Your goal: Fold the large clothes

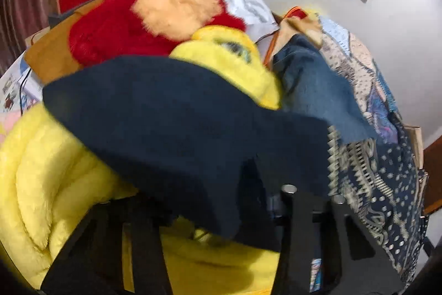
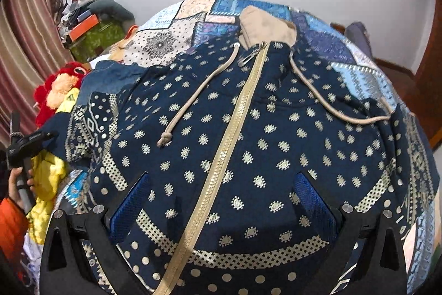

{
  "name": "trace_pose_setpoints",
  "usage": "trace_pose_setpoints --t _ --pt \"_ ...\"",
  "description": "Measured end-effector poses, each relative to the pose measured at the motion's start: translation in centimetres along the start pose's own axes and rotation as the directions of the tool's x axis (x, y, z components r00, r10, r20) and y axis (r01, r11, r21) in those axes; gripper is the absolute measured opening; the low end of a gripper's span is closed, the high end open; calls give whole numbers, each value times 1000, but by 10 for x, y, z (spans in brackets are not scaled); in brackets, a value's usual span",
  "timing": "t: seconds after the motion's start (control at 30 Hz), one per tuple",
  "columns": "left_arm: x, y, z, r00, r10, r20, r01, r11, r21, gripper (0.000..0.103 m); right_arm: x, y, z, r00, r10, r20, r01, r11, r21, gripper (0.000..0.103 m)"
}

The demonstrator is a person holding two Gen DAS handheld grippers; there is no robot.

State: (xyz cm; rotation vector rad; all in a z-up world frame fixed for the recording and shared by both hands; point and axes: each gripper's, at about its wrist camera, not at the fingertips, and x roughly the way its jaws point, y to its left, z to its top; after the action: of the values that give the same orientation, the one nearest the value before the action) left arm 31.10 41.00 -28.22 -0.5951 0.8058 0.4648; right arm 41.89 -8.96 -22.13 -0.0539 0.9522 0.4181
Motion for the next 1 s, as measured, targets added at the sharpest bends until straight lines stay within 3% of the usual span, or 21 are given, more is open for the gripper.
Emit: trace_pose_setpoints --t 0.1,0.2,0.37,0.5,0.63,0.77,0.9,1.0 --pt "-19 -22 15 998 38 48 -42 996 80 10 -4 -7 2 1000 22 -16 -21 999 32 103" --pt "-46 -52 31 993 44 112 -61 986 156 6 -18 -16 2 1000 25 -3 -25 999 46 103" --pt "-102 -124 52 964 -99 248 34 966 255 3 -45 -35 1 999 17 33 -20 997 71 103" --pt "-131 -202 51 936 -234 263 129 923 363 3 -64 -55 -2 998 20 54 -24 995 92 103" --pt "-138 -290 24 922 -330 204 190 842 505 3 -82 -77 -7 998 -5 65 -2 995 104 103" --pt "-121 -355 -23 925 -373 77 255 756 603 3 -96 -96 -13 997 -35 71 27 993 113 103" --pt "-77 -399 -89 940 -325 -100 305 677 670 3 -106 -114 -21 997 -55 59 47 990 129 103" --pt "-48 -412 -132 936 -274 -218 348 642 683 3 -109 -121 -26 997 -68 46 62 990 128 103"
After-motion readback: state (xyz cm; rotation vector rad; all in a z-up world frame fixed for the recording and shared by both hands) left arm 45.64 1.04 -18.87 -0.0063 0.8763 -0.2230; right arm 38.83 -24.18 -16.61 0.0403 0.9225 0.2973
